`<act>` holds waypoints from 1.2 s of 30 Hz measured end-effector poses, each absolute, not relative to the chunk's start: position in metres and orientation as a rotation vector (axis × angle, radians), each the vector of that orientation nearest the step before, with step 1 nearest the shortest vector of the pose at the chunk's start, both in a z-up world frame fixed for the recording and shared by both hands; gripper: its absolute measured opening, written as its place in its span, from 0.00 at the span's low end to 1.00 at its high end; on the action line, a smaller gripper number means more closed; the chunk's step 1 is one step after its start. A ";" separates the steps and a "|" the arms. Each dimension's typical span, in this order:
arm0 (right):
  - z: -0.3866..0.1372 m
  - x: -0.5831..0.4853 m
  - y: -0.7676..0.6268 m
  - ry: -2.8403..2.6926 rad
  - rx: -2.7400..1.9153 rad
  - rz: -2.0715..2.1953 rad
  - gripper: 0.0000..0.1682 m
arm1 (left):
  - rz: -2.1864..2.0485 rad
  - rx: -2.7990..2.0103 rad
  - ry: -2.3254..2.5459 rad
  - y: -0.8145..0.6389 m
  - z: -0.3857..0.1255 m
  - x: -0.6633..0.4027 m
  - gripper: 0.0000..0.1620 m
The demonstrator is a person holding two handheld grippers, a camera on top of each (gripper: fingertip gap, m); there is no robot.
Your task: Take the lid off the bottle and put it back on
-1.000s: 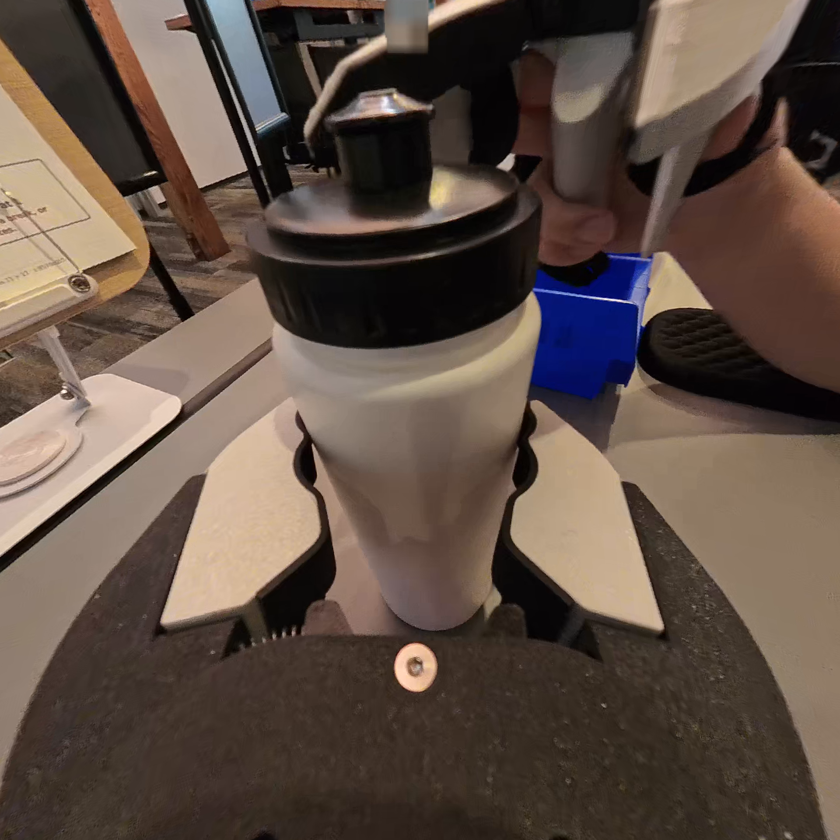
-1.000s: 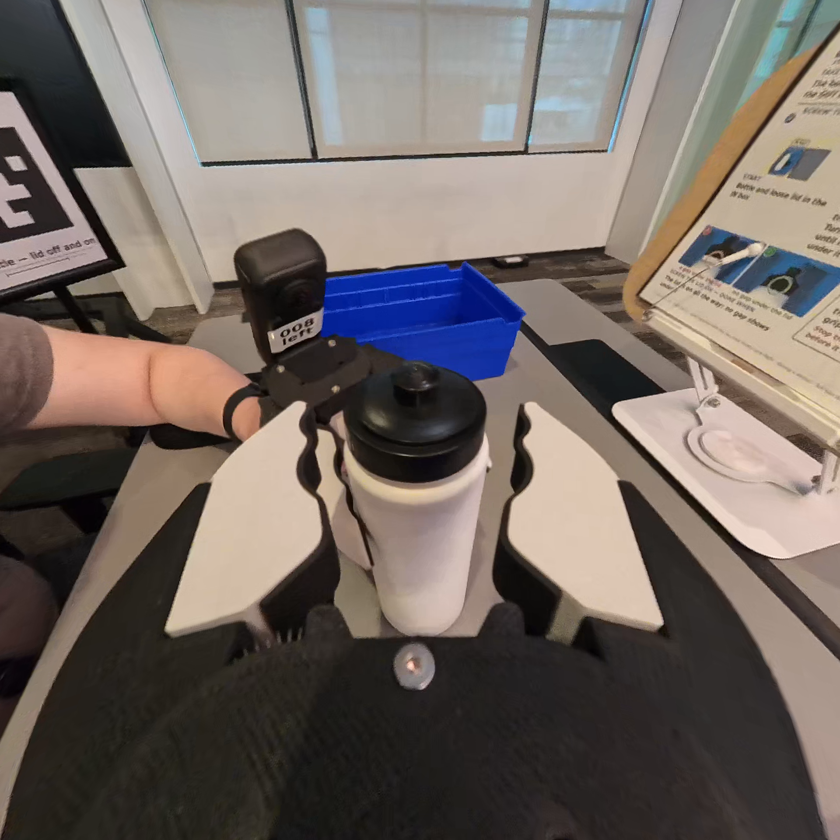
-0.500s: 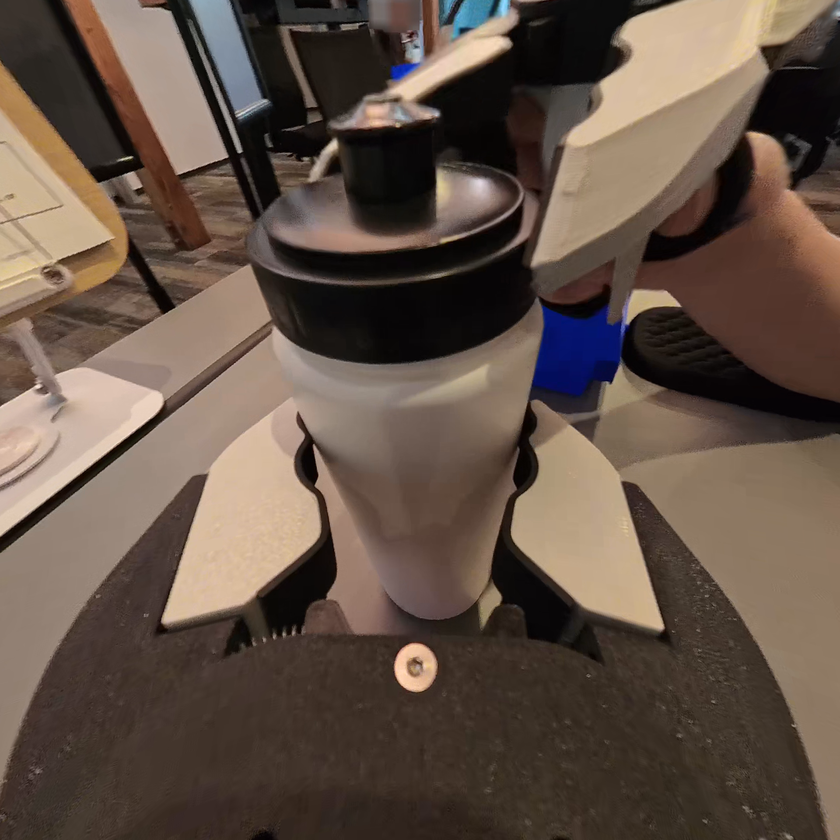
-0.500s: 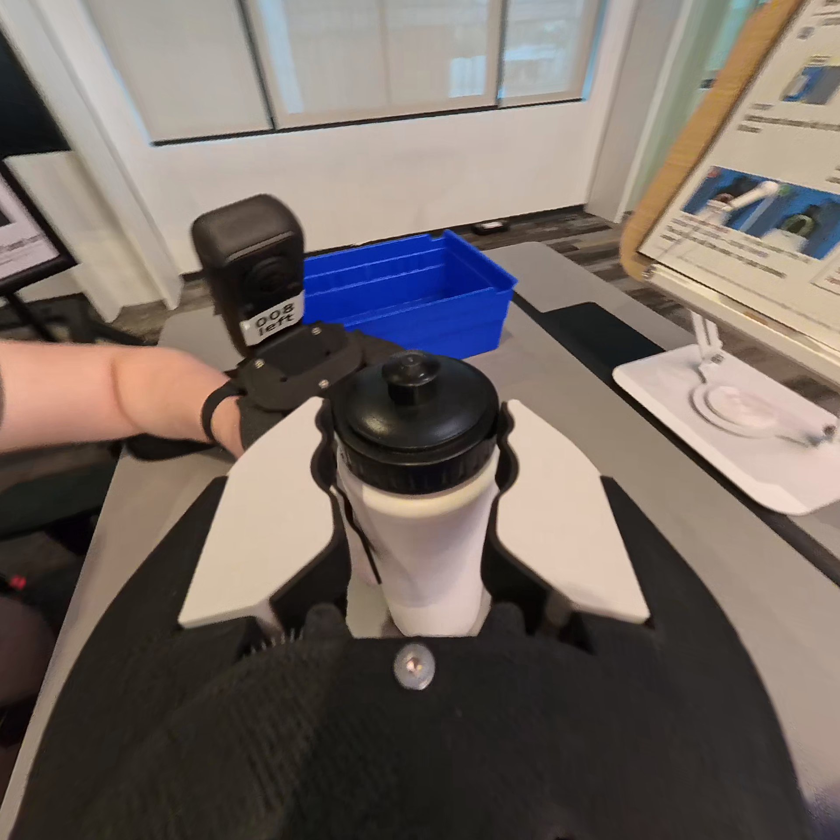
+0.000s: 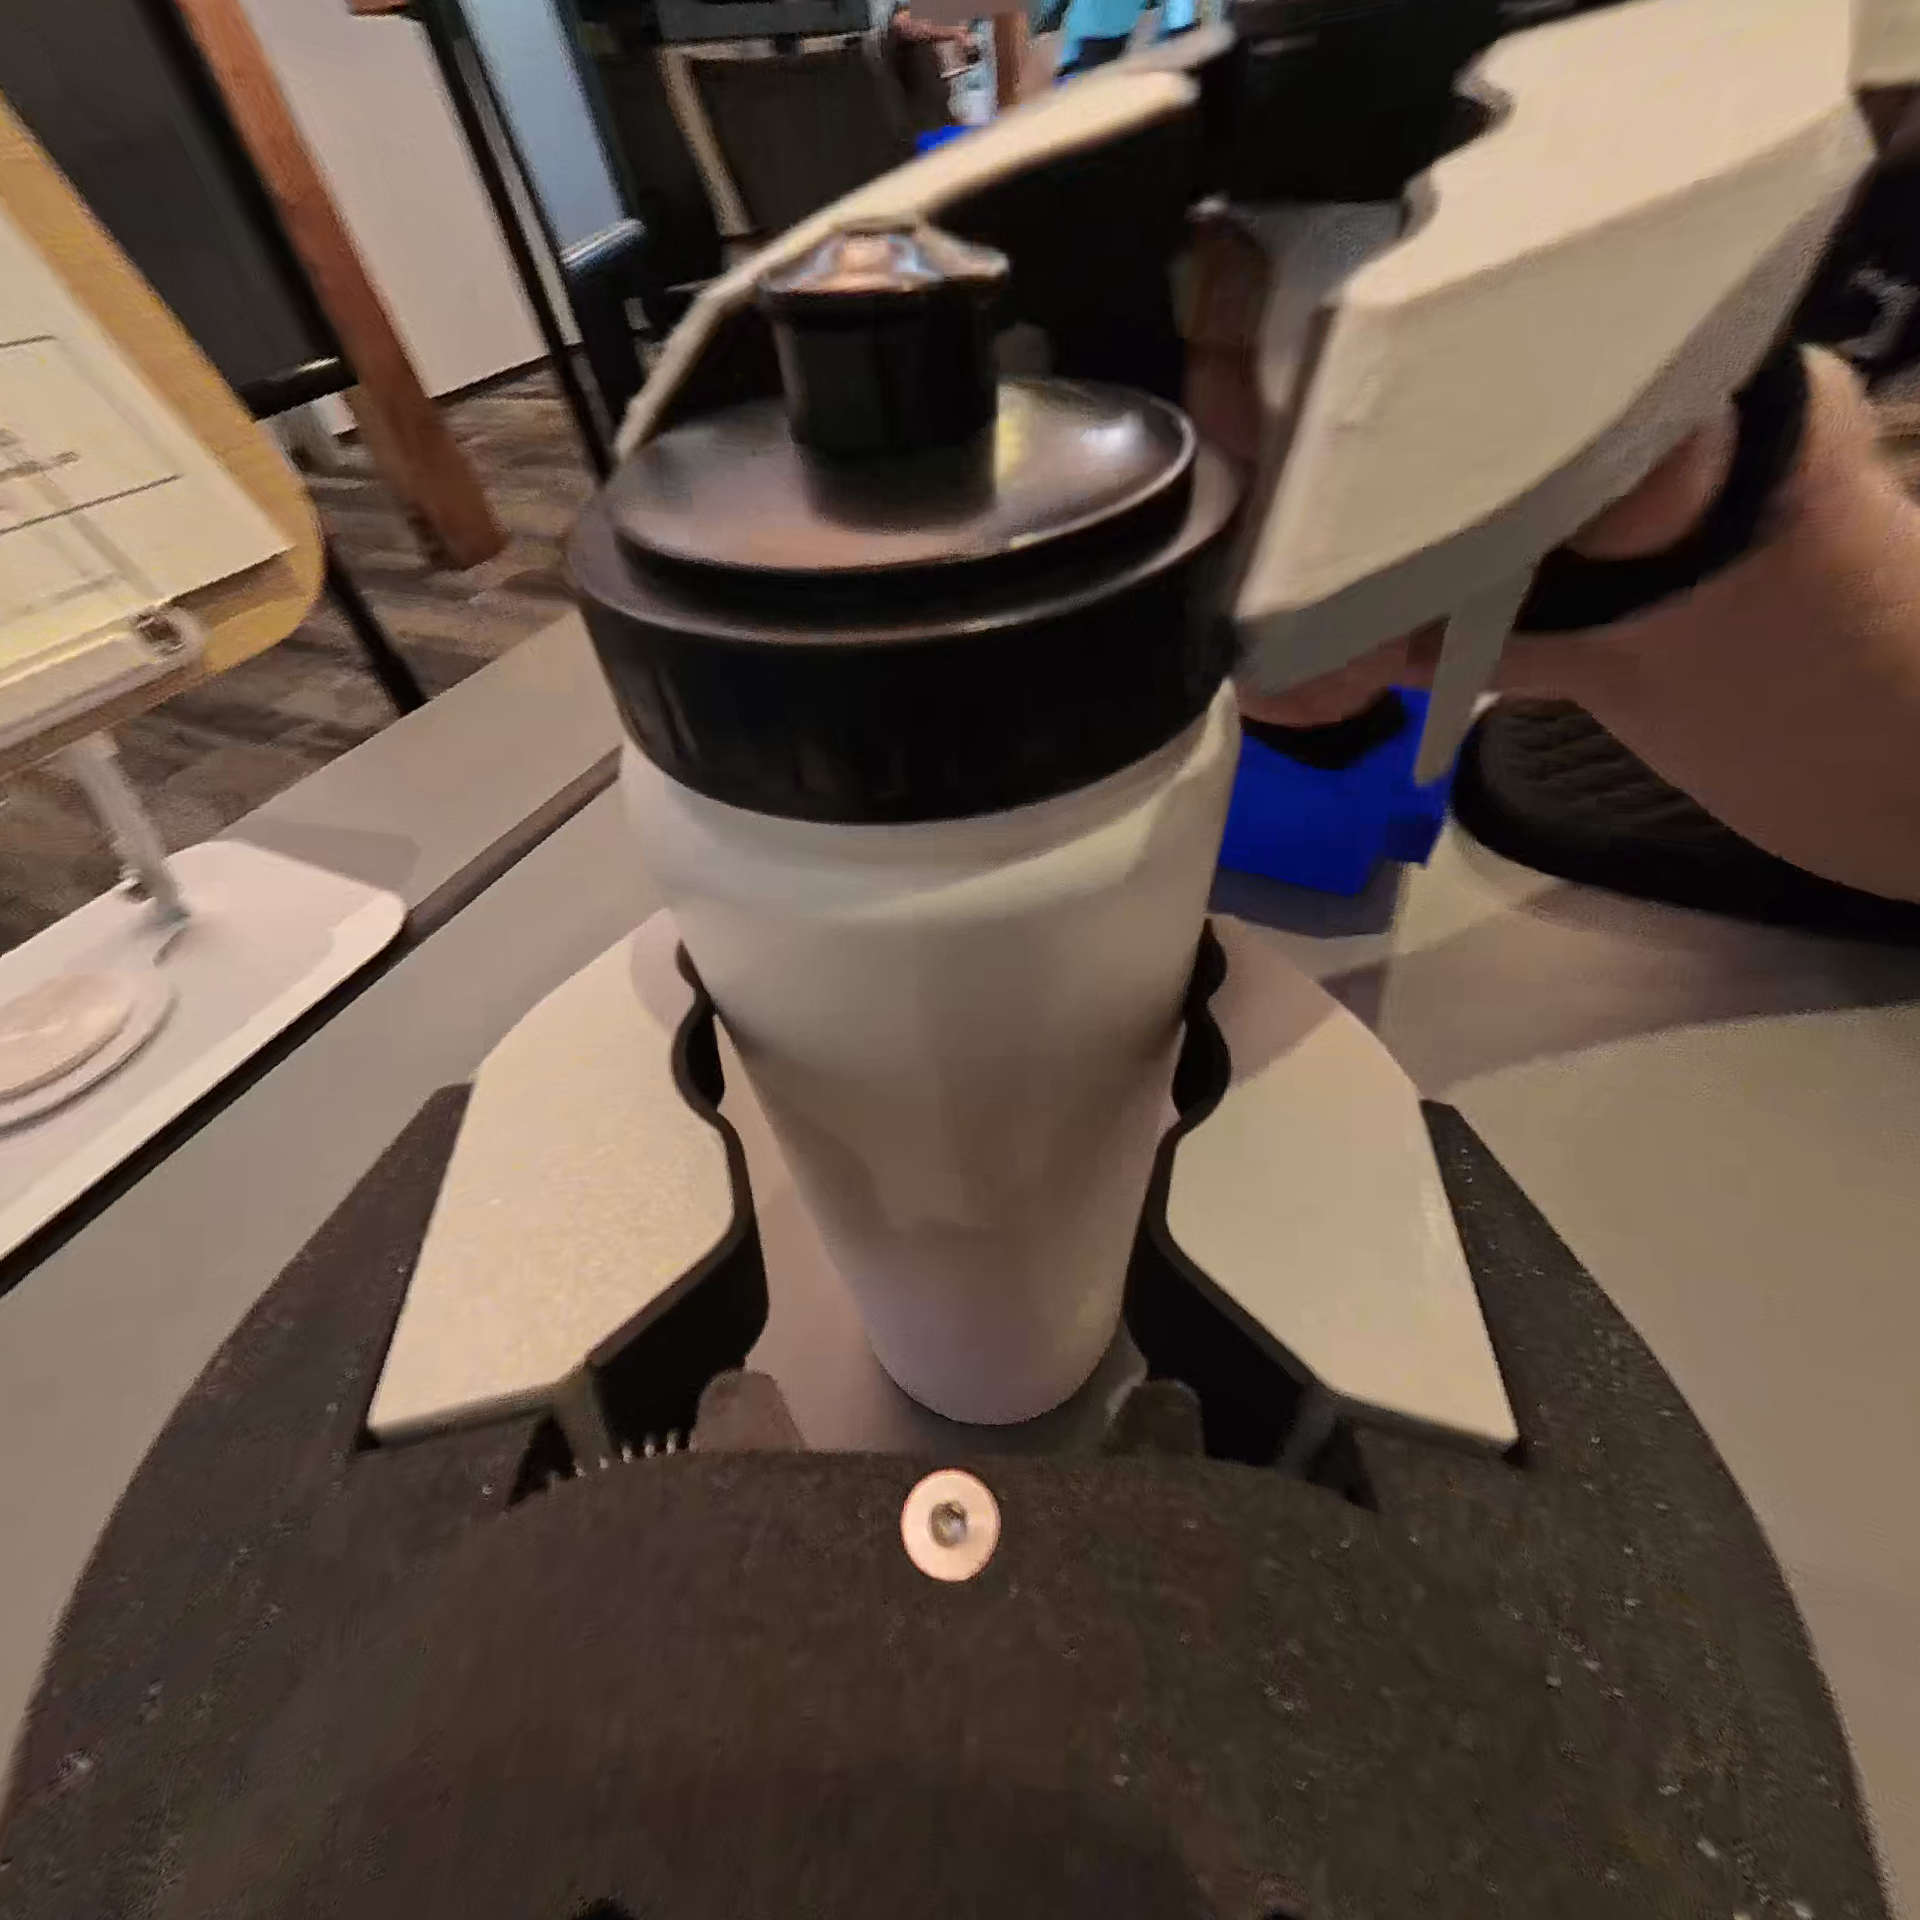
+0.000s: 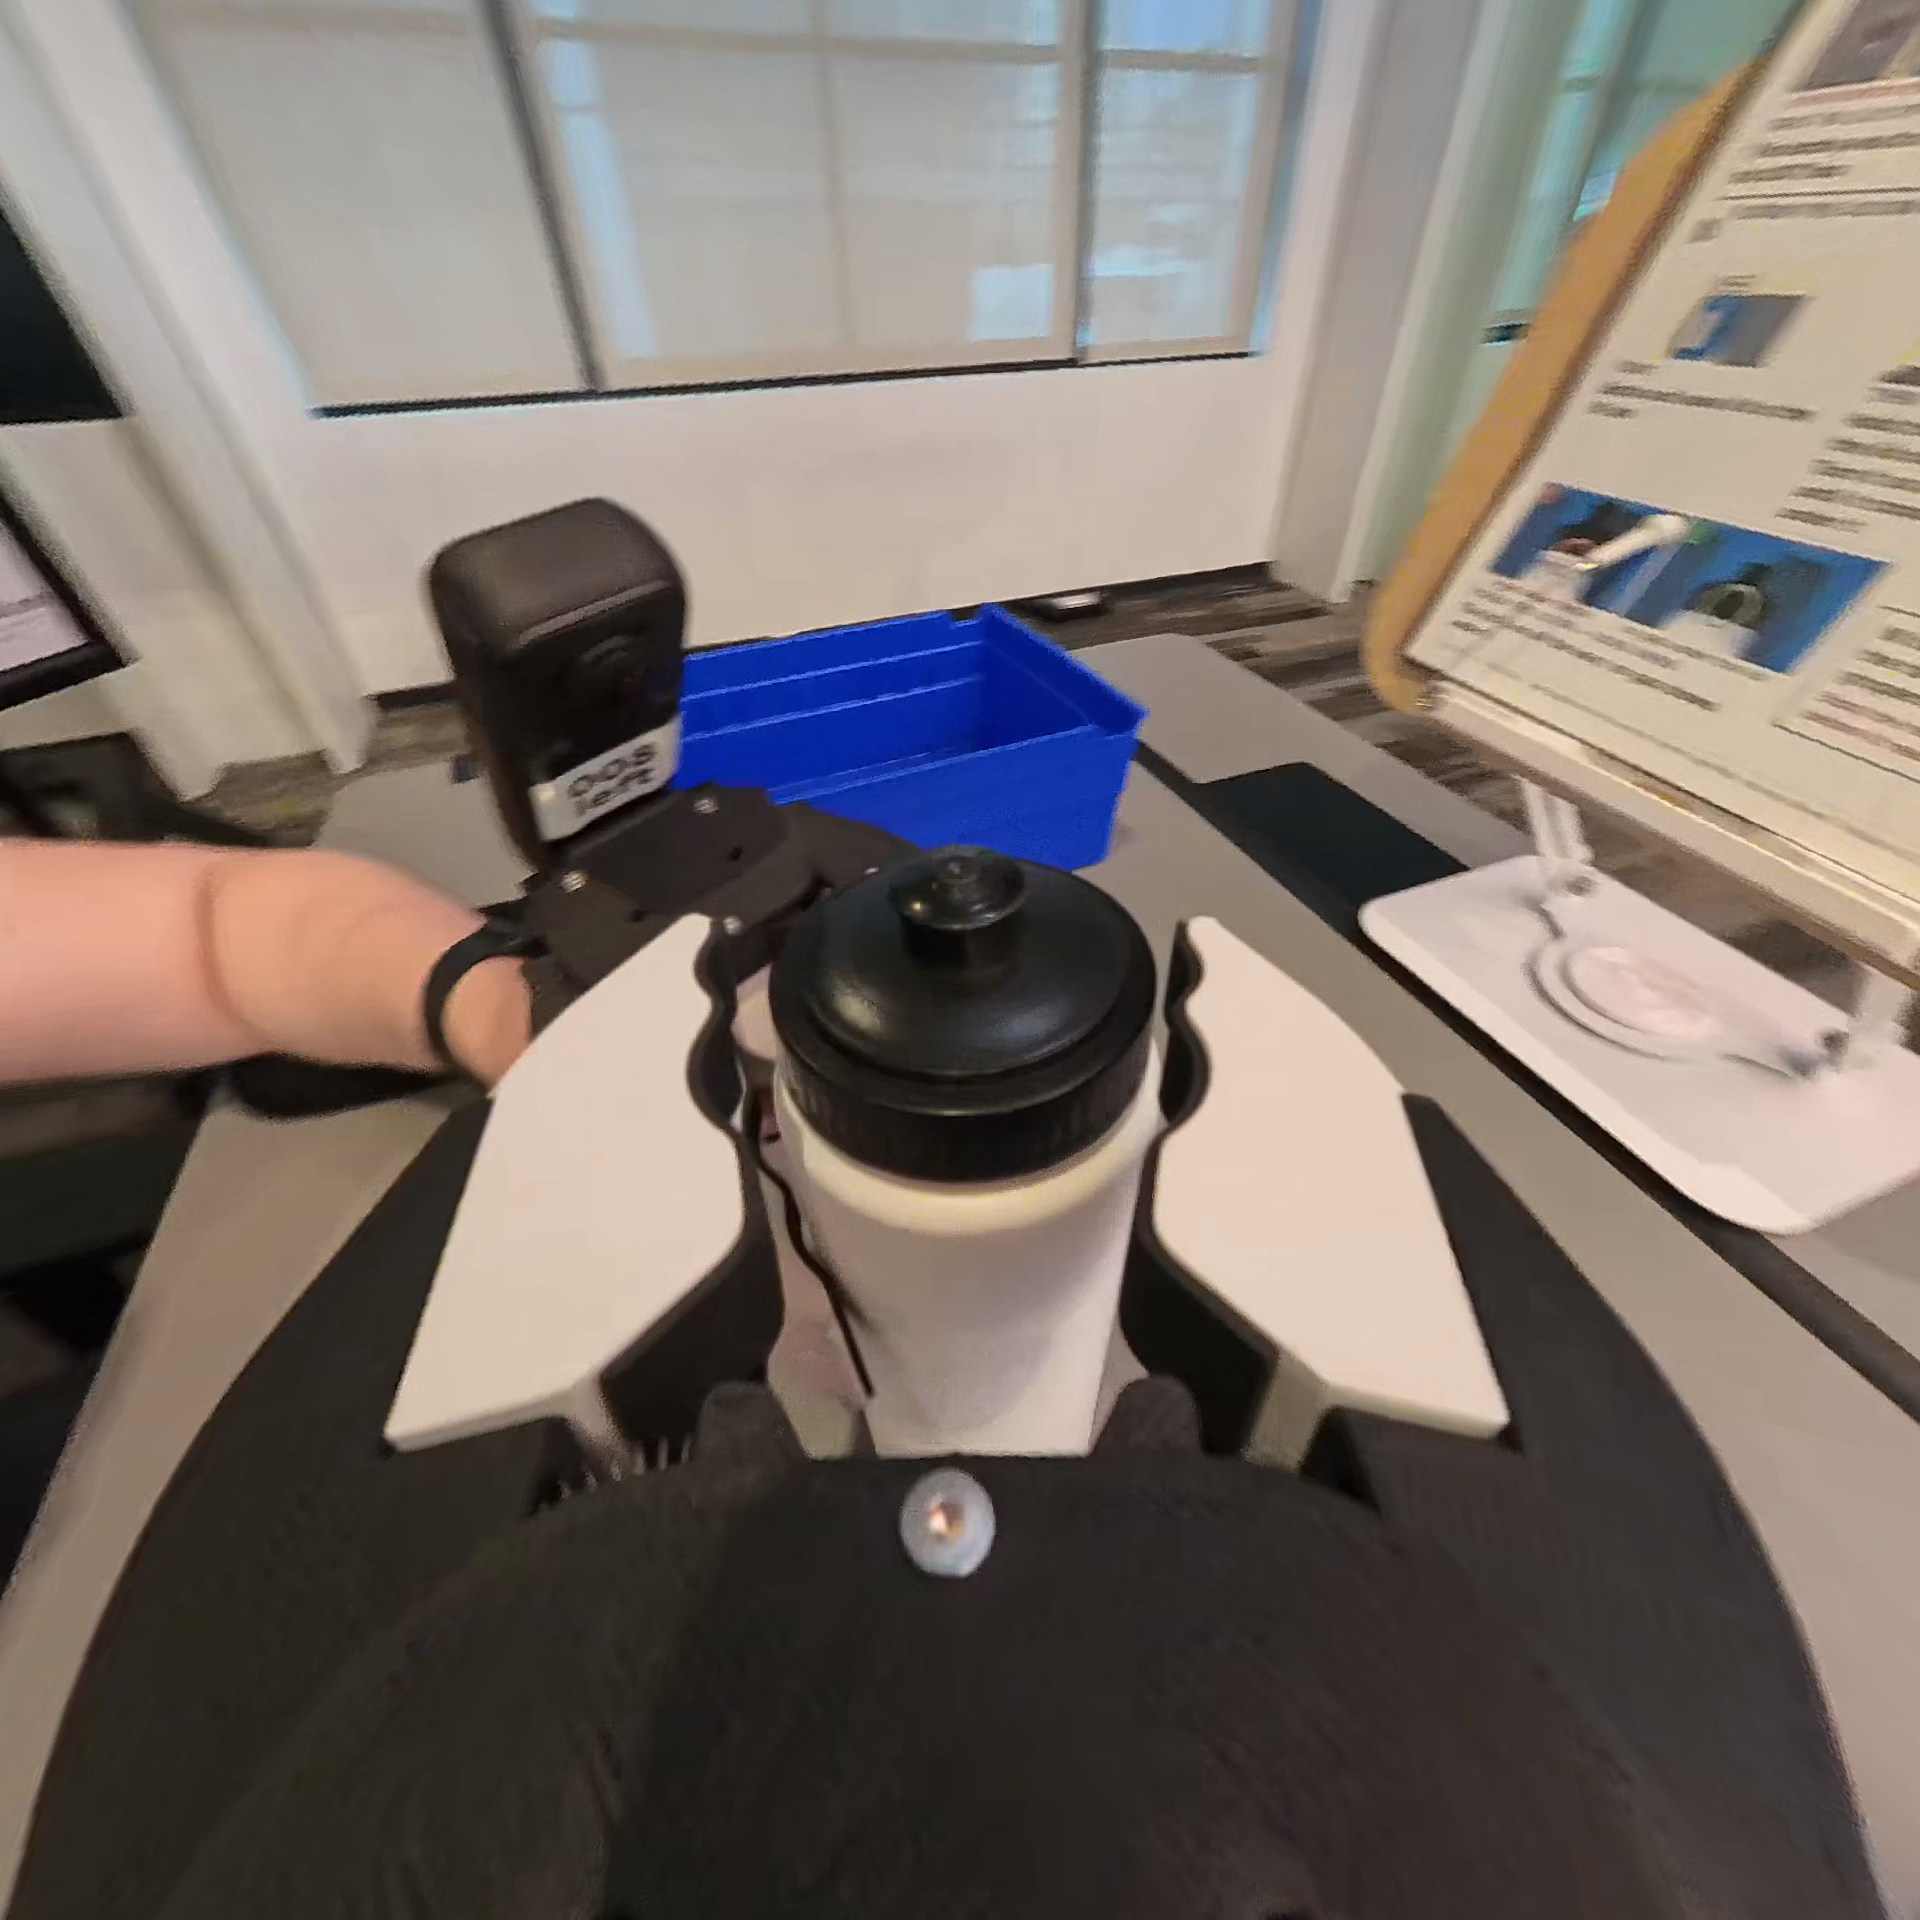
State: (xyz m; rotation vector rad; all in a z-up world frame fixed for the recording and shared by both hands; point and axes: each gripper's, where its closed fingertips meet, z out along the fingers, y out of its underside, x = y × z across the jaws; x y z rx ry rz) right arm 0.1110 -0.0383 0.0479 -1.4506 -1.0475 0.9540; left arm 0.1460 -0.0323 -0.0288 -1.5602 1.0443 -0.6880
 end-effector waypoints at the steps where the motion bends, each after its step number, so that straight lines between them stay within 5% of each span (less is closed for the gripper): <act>1: 0.049 0.114 -0.042 -1.105 -1.427 0.990 0.50 | -0.728 -1.537 1.075 -0.036 -0.029 0.149 0.53; 7: 0.039 0.127 -0.054 -1.330 -1.331 0.980 0.42 | -0.797 -1.484 1.156 -0.049 -0.029 0.157 0.53; 23: 0.040 0.108 -0.029 -0.812 -1.502 0.629 0.42 | -0.545 -1.661 0.892 -0.022 -0.029 0.132 0.53; 36: 0.036 0.124 -0.045 -1.288 -1.410 0.928 0.50 | -0.759 -1.535 1.089 -0.039 -0.029 0.150 0.53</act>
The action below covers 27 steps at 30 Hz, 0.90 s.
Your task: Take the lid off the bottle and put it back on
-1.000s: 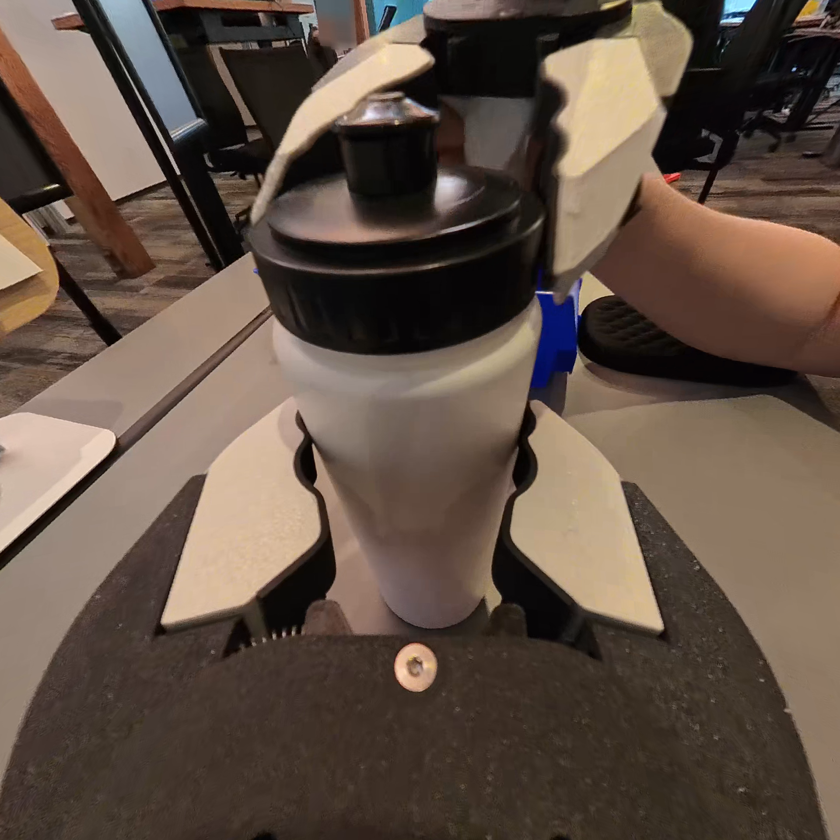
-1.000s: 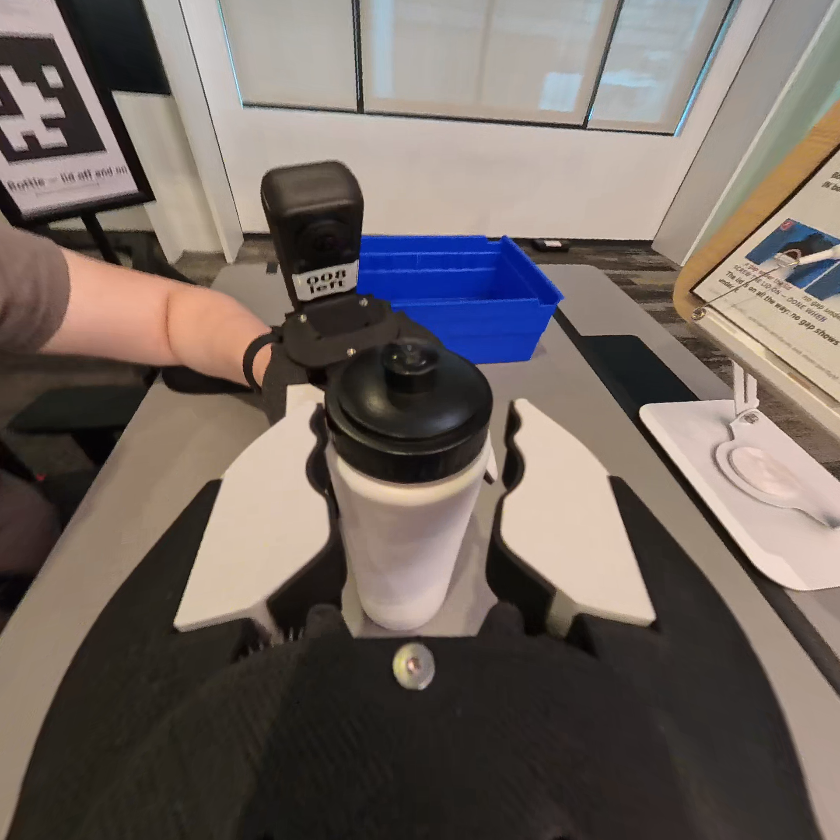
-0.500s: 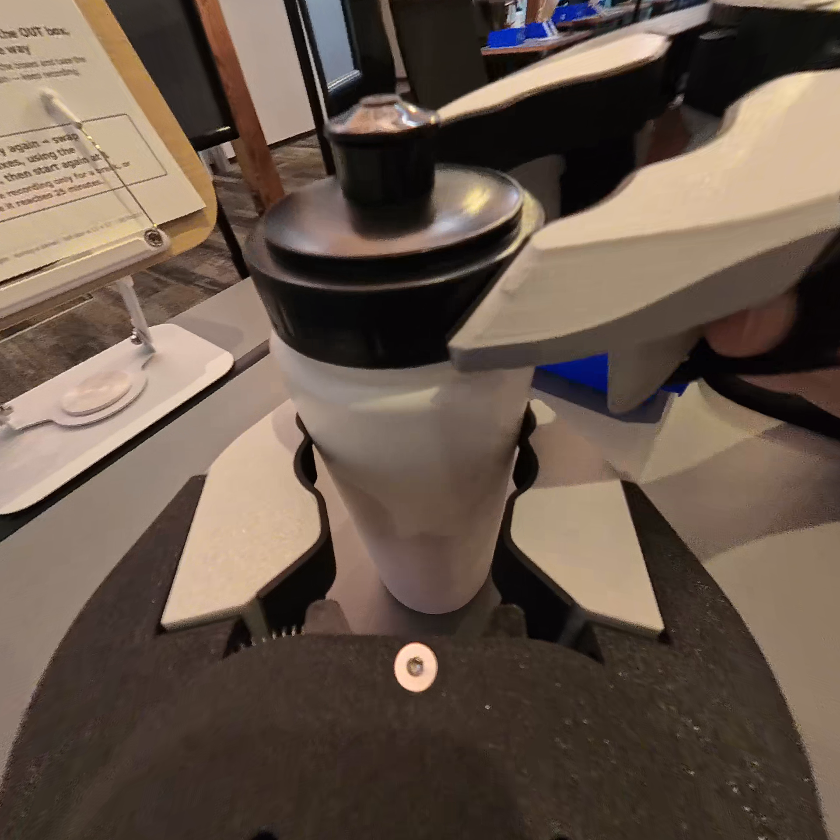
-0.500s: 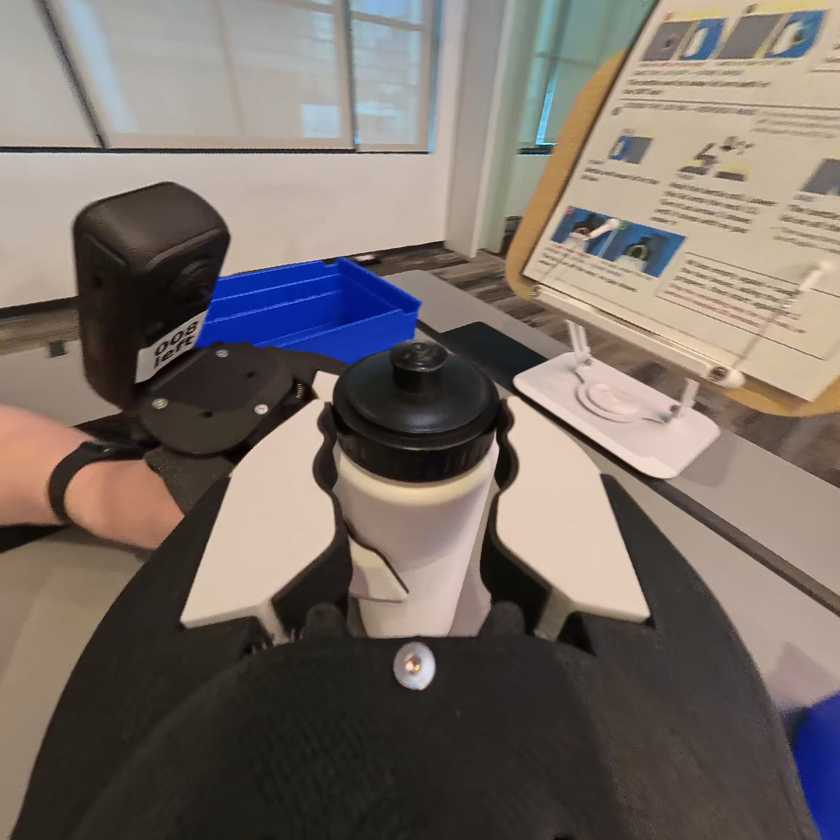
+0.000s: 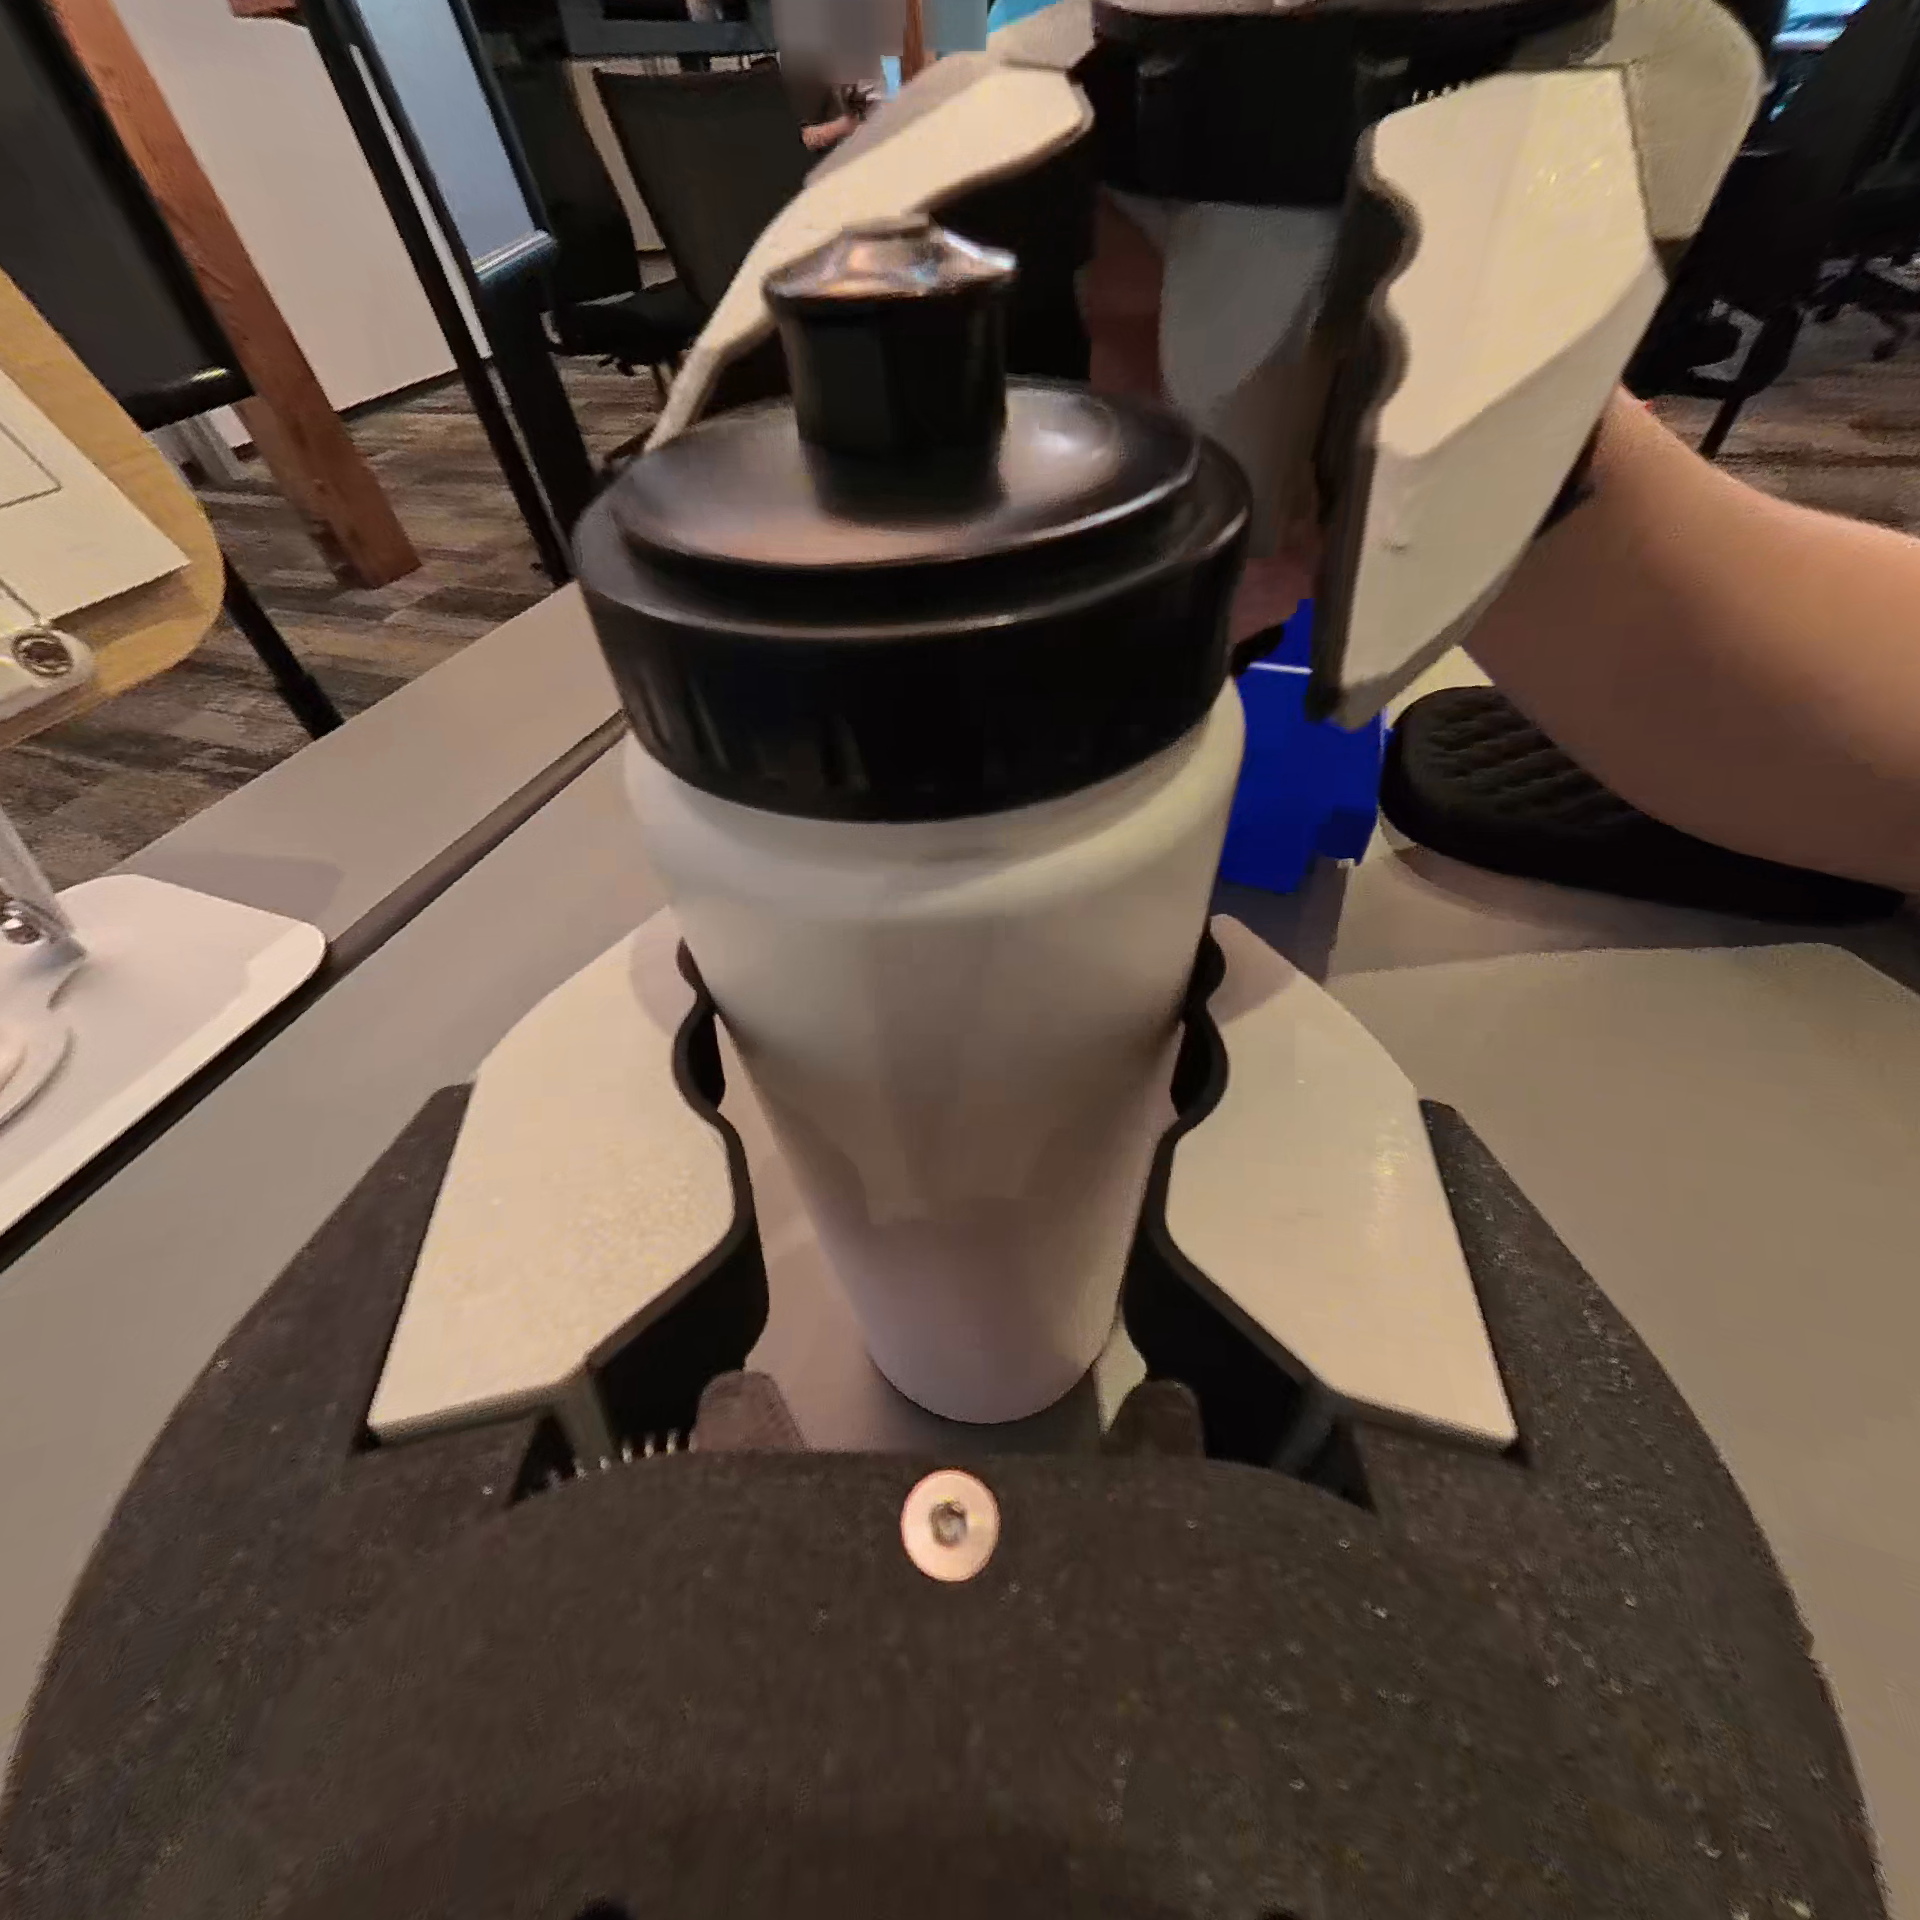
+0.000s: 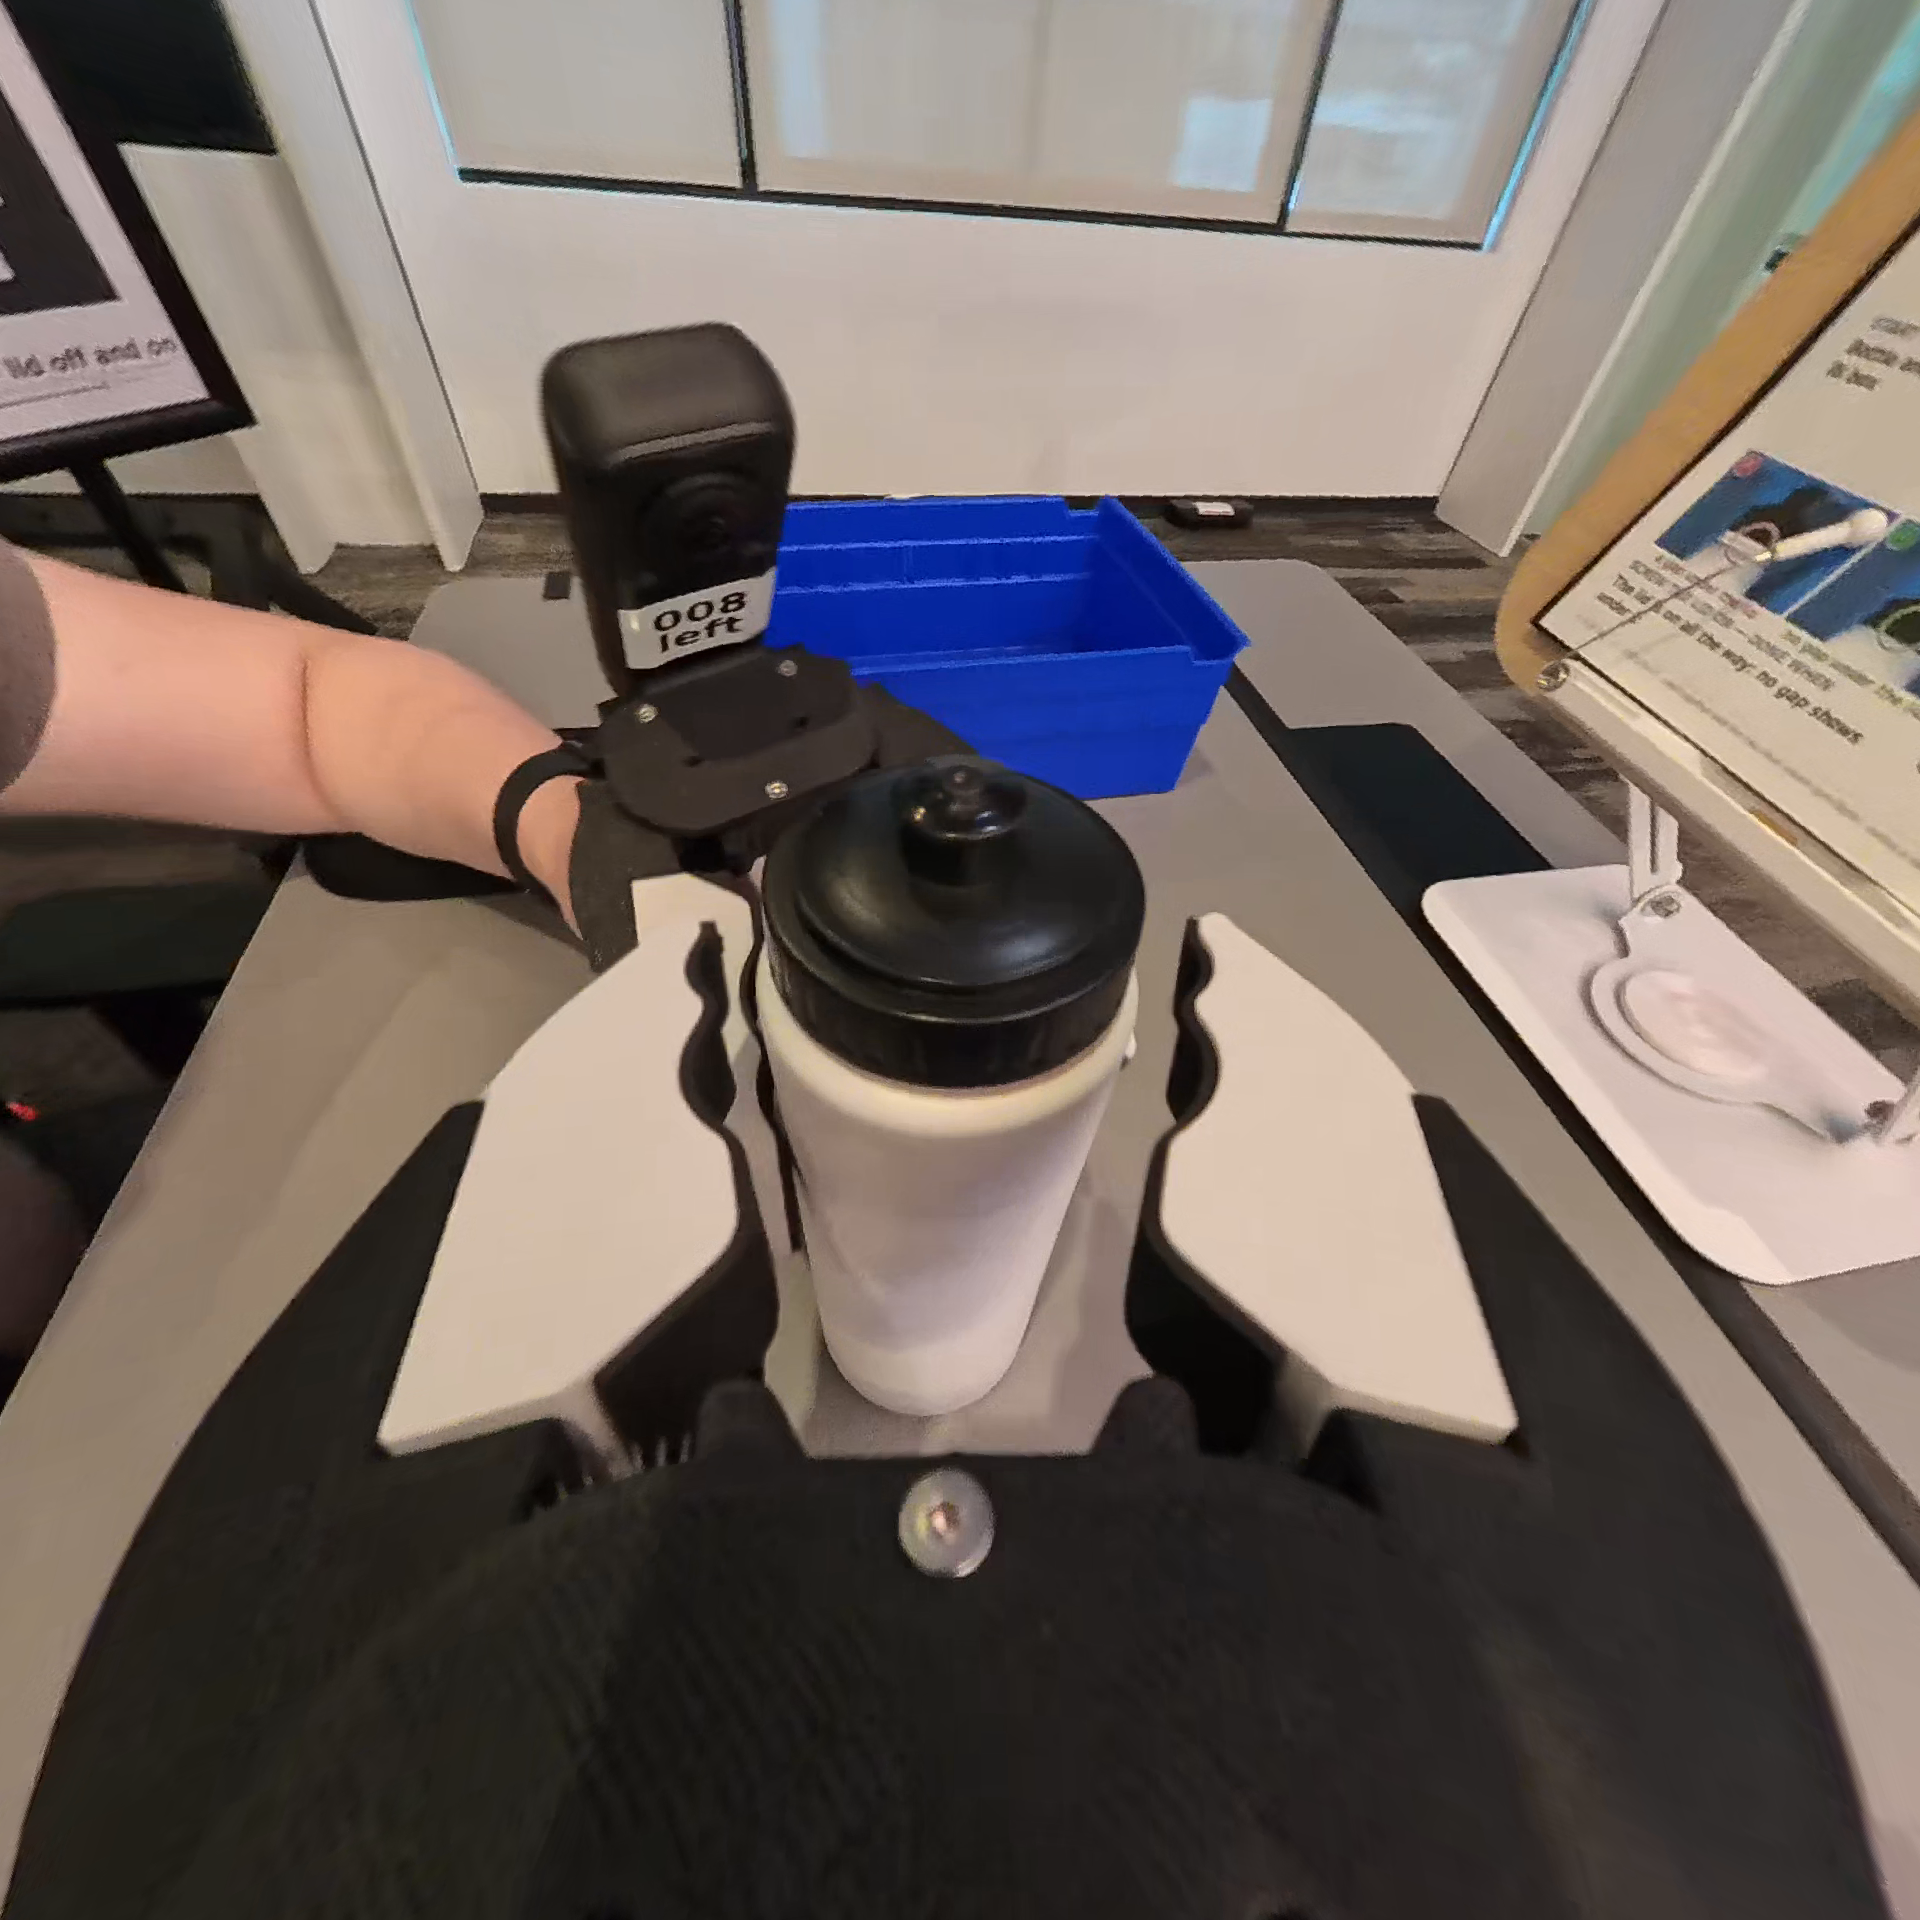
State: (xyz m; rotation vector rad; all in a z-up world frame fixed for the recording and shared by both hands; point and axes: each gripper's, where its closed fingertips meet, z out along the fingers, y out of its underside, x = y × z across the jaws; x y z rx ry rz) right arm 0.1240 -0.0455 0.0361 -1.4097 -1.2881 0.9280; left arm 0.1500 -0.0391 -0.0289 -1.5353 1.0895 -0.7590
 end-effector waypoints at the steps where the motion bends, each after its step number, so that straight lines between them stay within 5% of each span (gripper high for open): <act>1: 0.038 0.124 -0.049 -1.303 -1.381 0.943 0.49 | -0.776 -1.526 1.100 -0.041 -0.029 0.151 0.53; 17: 0.035 0.106 -0.029 -0.891 -1.568 0.662 0.43 | -0.581 -1.677 0.905 -0.024 -0.030 0.135 0.53; 27: 0.041 0.119 -0.044 -1.195 -1.456 0.982 0.49 | -0.688 -1.595 1.021 -0.030 -0.030 0.144 0.53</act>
